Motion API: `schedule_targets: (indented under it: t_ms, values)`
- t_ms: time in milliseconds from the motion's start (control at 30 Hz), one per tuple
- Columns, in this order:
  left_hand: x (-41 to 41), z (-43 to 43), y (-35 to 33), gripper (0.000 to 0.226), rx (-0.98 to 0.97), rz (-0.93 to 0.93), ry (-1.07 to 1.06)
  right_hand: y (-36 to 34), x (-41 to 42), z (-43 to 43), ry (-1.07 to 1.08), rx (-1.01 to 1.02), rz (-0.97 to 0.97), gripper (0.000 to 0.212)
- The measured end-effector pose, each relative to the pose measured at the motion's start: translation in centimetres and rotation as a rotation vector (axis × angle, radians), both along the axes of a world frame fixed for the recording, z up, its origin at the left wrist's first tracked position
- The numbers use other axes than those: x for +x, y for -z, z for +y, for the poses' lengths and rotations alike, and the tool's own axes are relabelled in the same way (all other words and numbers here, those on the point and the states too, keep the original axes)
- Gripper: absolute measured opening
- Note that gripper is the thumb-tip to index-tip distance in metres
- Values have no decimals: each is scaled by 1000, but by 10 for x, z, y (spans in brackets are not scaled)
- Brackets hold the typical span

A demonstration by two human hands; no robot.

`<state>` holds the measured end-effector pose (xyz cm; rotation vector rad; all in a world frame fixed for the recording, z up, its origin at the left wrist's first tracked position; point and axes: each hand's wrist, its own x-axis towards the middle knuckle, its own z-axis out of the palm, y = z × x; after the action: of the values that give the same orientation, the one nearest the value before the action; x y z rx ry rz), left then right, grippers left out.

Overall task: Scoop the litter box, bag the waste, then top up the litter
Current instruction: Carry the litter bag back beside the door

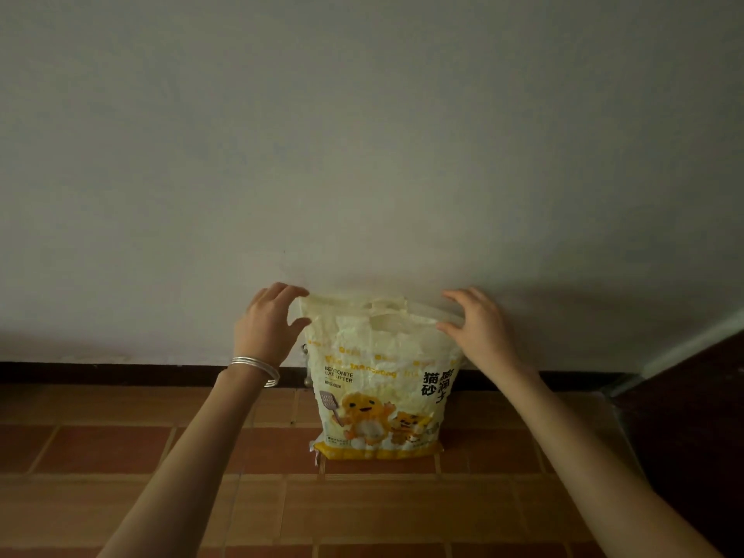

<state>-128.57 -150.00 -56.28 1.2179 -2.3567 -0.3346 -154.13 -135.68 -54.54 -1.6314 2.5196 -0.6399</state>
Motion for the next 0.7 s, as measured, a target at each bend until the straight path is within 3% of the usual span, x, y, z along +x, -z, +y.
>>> schedule_targets:
  t_ms: [233,500,700]
  values:
    - [35,26,-122,42,88,-317,28,-141,29,20,-81,69,34,55]
    - [85,45,-341,51,-4,-375,-24,-361,82,15,-195,36,207,63]
    - [130,73,-504,53,-107,-341,-99,-519,134,12,-324,-48,304,57]
